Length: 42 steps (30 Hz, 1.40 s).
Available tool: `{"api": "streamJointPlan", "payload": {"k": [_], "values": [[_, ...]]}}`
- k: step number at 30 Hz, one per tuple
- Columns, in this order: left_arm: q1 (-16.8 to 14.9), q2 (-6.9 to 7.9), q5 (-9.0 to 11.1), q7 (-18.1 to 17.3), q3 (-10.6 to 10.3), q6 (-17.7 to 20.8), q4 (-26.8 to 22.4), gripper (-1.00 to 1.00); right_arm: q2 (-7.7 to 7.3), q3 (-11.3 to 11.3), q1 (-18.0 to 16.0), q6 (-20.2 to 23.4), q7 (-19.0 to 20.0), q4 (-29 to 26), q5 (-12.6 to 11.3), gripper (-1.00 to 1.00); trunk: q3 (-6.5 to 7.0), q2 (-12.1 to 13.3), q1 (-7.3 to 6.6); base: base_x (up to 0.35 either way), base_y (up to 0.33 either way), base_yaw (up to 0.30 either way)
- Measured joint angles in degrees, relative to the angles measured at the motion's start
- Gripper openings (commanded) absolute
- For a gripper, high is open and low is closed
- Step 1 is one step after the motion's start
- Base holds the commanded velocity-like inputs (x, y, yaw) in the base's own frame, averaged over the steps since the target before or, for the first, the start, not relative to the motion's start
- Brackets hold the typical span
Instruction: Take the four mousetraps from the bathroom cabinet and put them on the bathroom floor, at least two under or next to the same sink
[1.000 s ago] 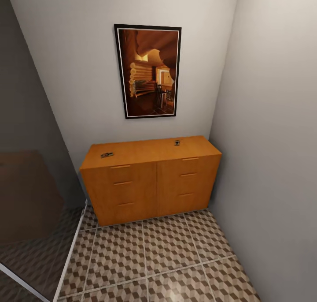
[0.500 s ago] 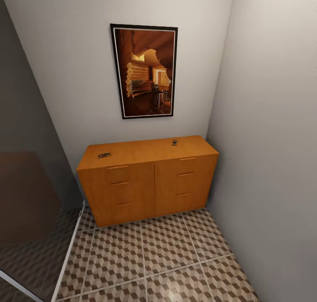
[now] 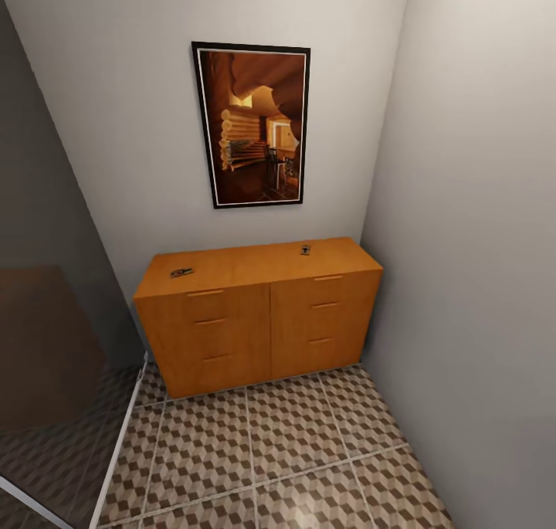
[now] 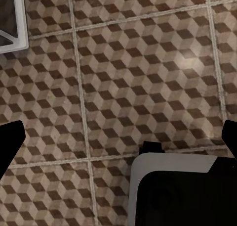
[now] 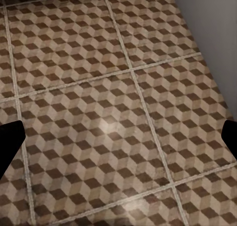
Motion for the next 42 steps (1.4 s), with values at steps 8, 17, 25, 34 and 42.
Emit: {"api": "streamJointPlan", "payload": {"k": [8, 17, 25, 34, 42], "values": [[0.0, 0.11, -0.05, 0.0, -0.06, 0.01, 0.02, 1.0, 0.0, 0.0, 0.0, 0.02, 0.01, 0.0, 0.01, 1.0, 0.0, -0.01, -0.02, 0.113, 0.131, 0.0], [0.0, 0.13, -0.05, 0.0, -0.07, 0.03, 0.06, 1.0, 0.0, 0.0, 0.0, 0.0, 0.01, 0.0, 0.01, 1.0, 0.0, -0.01, -0.02, 0.188, 0.235, 0.0], [0.0, 0.13, -0.05, 0.05, -0.07, 0.04, 0.22, 1.0, 0.0, 0.0, 0.0, -0.07, 0.0, 0.0, 0.0, 1.0, 0.0, -0.01, -0.02, 0.207, 0.119, 0.0], [0.01, 0.13, -0.07, 0.04, -0.07, 0.01, 0.63, 1.0, 0.0, 0.01, 0.0, -0.08, 0.0, 0.0, 0.0, 1.0, 0.0, 0.0, -0.02, 0.209, 0.004, 0.0], [0.01, 0.13, -0.09, -0.01, -0.07, -0.01, 0.65, 1.0, 0.0, 0.0, 0.0, -0.08, 0.0, 0.0, 0.0, 1.0, 0.0, 0.0, 0.0, 0.062, 0.0, 0.0]]}}
